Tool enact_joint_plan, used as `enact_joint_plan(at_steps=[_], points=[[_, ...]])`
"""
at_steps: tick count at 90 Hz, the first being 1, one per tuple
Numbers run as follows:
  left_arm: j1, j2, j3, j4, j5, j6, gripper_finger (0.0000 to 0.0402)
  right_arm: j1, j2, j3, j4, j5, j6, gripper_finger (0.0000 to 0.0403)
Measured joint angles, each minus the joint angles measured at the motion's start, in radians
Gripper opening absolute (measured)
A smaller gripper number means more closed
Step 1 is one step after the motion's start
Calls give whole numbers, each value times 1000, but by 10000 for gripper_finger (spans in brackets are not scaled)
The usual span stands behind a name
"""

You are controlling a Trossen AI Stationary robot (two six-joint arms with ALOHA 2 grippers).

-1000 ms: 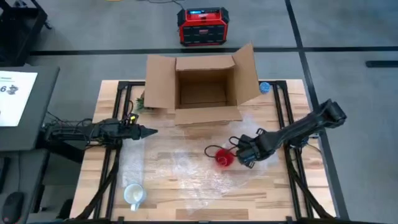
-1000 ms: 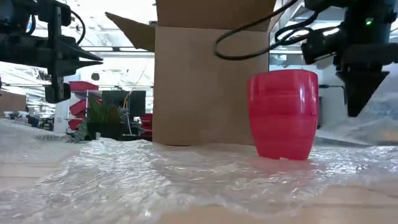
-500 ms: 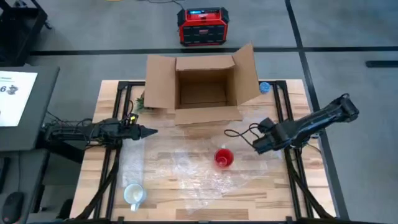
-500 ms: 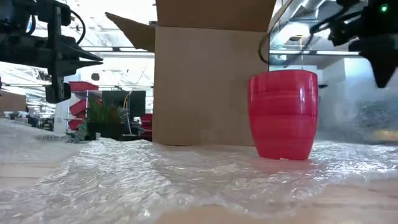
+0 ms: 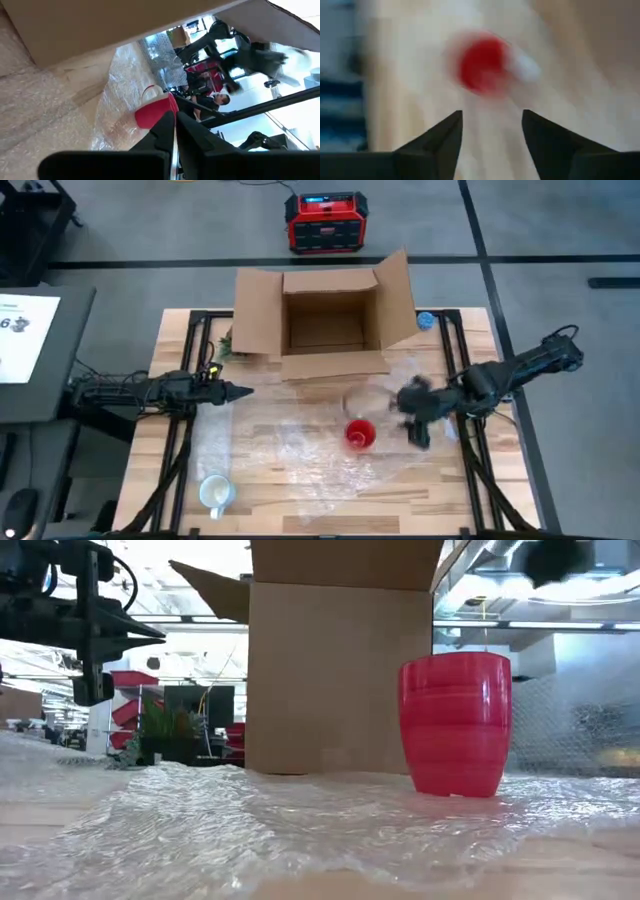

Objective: Wrap mug
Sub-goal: Wrap the red mug with bubble wrap

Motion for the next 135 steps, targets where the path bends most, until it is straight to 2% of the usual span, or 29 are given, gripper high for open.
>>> enact_joint_plan(at_steps=[5, 11, 21, 38, 53, 65, 75, 80, 99, 135], points=[[0, 0, 0, 0, 0, 0, 0, 20, 47, 0, 74, -10, -95, 210], [0, 0, 0, 0, 0, 0, 0, 20, 120, -1, 108, -20, -121, 212], [0, 0, 0, 0, 0, 0, 0, 15, 245, -3, 133, -67, -177, 209], [0, 0, 0, -3, 1, -1, 0, 8, 407, 53, 112, -76, -262, 195], [0, 0, 0, -4, 1, -1, 0, -12, 511, 97, 56, -32, -262, 167], [0, 0, 0, -3, 4, -2, 0, -24, 568, 147, 11, -32, -261, 114], [0, 0, 0, -4, 16, -3, 0, -32, 590, 222, -75, -37, -252, 35], [0, 0, 0, -3, 21, -3, 0, -37, 586, 260, -132, -43, -238, 14], [0, 0, 0, -2, 22, 2, 0, -62, 550, 290, -239, -38, -154, 6], [0, 0, 0, -4, 26, 2, 0, -94, 545, 154, -164, -92, -113, 5]])
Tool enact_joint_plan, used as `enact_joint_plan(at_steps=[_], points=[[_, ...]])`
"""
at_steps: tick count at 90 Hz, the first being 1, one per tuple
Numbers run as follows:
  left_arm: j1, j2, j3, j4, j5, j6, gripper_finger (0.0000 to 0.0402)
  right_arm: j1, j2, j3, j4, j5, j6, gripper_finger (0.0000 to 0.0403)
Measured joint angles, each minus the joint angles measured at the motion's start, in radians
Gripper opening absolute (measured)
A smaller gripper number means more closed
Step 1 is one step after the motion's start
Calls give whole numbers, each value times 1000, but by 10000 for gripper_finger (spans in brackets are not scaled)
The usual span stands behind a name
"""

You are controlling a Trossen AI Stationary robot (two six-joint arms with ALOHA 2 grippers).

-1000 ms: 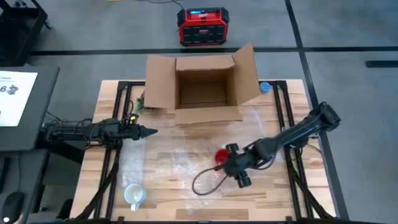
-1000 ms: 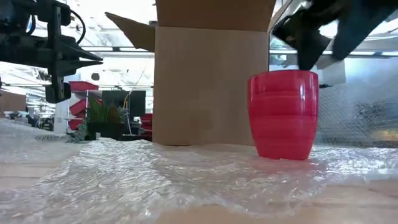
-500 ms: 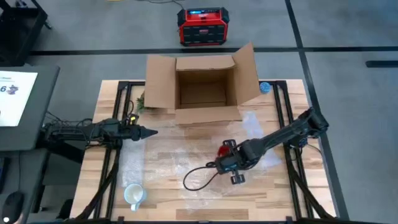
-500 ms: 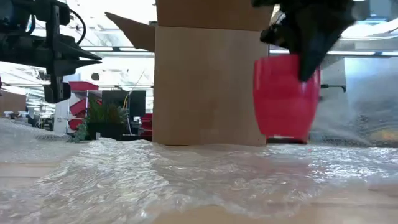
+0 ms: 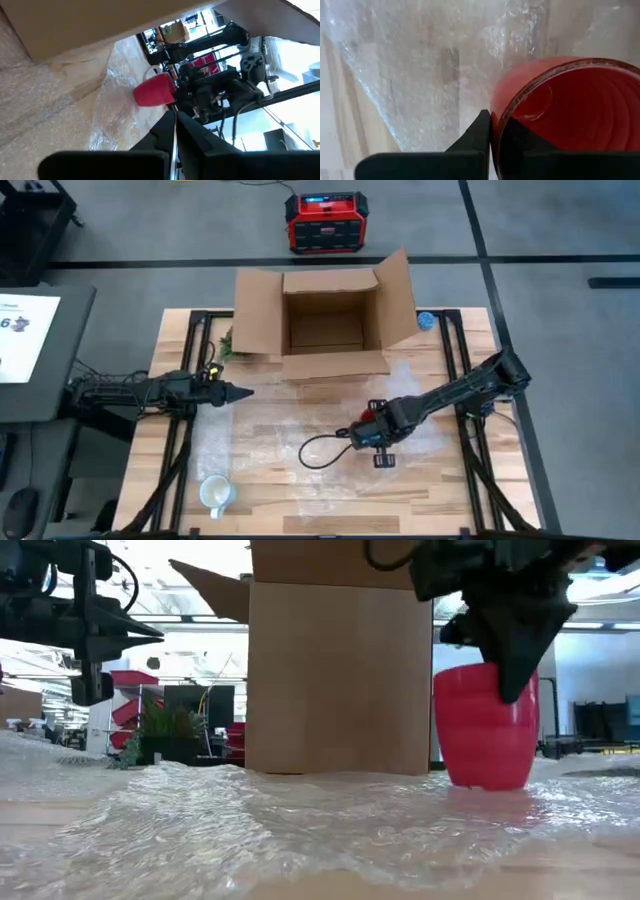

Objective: Wrap mug
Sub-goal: Wrap the red mug with bubble wrap

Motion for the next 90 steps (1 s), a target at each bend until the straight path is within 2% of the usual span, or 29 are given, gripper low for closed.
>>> enact_joint_plan(at_steps=[20, 41, 50, 65, 71, 80, 90], points=[[0, 0, 0, -1, 0, 0, 0, 0, 0, -2, 43, -5, 31, 22], [0, 0, 0, 0, 1, 0, 0, -13, -8, -1, 73, -1, 90, 77], [0, 0, 0, 3, 1, 0, 0, -24, -15, 24, 58, -32, 103, 106], [0, 0, 0, 3, 2, 0, 0, -10, -113, 76, 58, -43, 158, 142], [0, 0, 0, 3, 3, 1, 0, 10, -174, 76, 30, 0, 210, 148], [0, 0, 0, 3, 3, 1, 0, 62, -250, 69, -84, 120, 308, 151], [0, 0, 0, 3, 2, 8, 0, 129, -344, -1, -182, 230, 480, 151]])
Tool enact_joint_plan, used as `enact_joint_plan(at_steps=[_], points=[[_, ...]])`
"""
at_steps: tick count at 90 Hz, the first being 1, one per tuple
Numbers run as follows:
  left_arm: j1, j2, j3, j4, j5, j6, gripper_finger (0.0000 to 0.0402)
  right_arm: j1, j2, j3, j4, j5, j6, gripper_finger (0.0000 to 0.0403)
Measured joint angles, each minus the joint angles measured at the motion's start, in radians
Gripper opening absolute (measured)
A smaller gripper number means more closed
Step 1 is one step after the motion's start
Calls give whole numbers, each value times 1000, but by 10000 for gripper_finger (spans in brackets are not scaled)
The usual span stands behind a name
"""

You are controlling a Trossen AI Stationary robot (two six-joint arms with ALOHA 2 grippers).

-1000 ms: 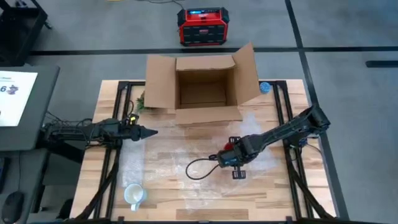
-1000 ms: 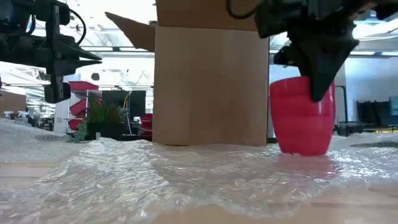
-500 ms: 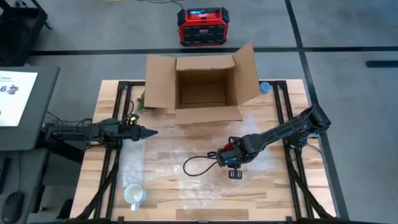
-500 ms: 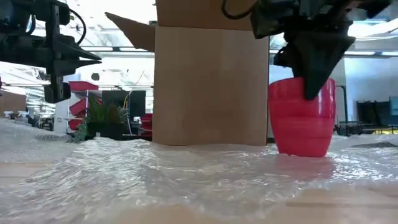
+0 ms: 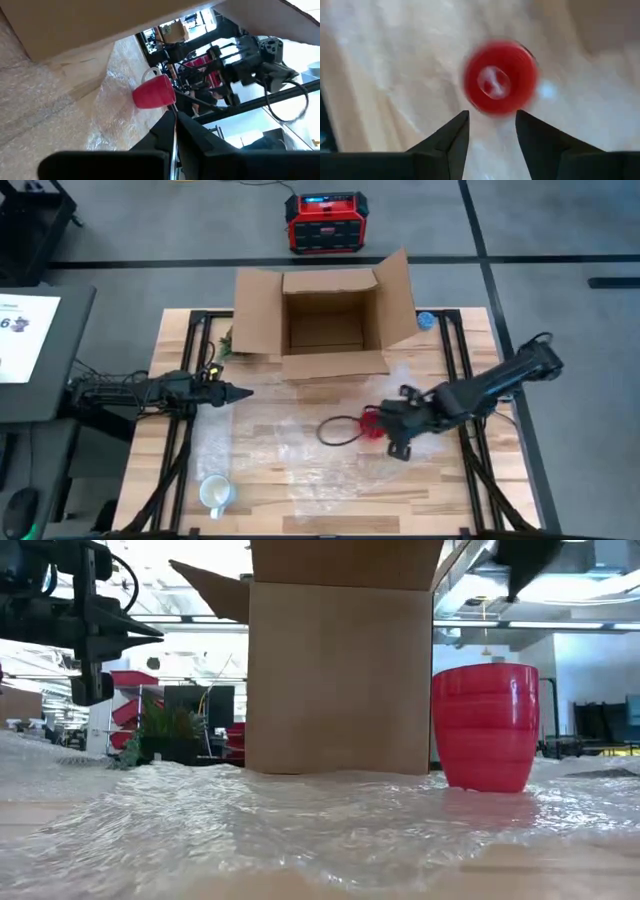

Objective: Wrap mug
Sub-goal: Wrap the red mug with bubble wrap

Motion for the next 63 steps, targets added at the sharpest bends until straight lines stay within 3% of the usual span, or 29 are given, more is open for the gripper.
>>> enact_joint_plan(at_steps=[12, 19, 41, 52, 63], points=[[0, 0, 0, 0, 0, 4, 0, 56, -83, -142, 16, 20, 210, 153], [0, 0, 0, 0, 0, 4, 0, 67, -108, -215, 74, 10, 249, 160], [0, 0, 0, -3, 0, 3, 0, 65, -56, -354, 330, -20, 75, 241], [0, 0, 0, -3, 0, 0, 0, 54, 23, -363, 363, -19, 11, 279], [0, 0, 0, -4, 0, -2, 0, 42, 119, -363, 359, -11, 3, 290]])
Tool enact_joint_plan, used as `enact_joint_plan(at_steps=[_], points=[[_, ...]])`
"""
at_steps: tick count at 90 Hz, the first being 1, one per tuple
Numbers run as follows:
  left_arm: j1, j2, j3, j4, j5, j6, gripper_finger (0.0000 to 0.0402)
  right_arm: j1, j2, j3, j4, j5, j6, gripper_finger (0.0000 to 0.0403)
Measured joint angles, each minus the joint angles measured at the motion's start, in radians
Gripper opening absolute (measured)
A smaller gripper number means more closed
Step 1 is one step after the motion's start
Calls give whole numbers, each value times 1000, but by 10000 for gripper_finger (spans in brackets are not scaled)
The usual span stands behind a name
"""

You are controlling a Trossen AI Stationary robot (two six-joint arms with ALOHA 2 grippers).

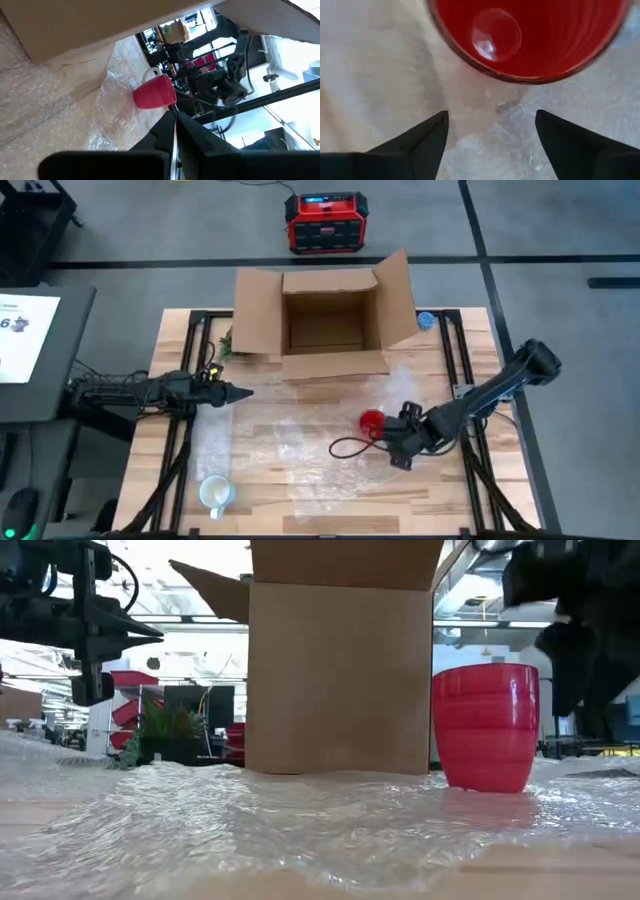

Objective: Wrap mug
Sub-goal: Wrap the red mug with bubble wrap

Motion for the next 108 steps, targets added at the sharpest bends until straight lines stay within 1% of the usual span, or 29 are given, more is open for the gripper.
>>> enact_joint_plan(at_steps=[9, 18, 29, 35, 43, 48, 62, 67, 82, 94, 108], points=[[0, 0, 0, 0, 0, -4, 0, -7, 87, 0, -6, 2, 8, 290], [0, 0, 0, 0, 0, -17, 0, -10, 159, 0, -46, 4, 90, 290], [0, 0, 0, -1, 0, -36, 0, -9, 217, 25, -201, 5, 227, 280], [0, 0, 0, -1, 0, -36, 0, -9, 236, 34, -291, -1, 247, 262], [0, 0, 0, -2, -1, -36, 0, -12, 235, 55, -317, -9, 243, 215], [0, 0, 0, -2, -1, -35, 0, -16, 224, 59, -341, -12, 240, 174], [0, 2, 0, -4, -1, -33, 0, -27, 200, 58, -352, -33, 240, 36], [0, 6, 0, -4, -1, -33, 0, -30, 188, 58, -352, -37, 240, 13], [0, 27, 0, -3, -2, -32, 0, -35, 118, 58, -359, -58, 270, 7], [0, 44, 0, -3, -2, -32, 0, -35, 21, 58, -371, -59, 318, 2], [0, 59, 0, -3, -1, -32, 0, -35, -123, 60, -403, -59, 382, 1]])
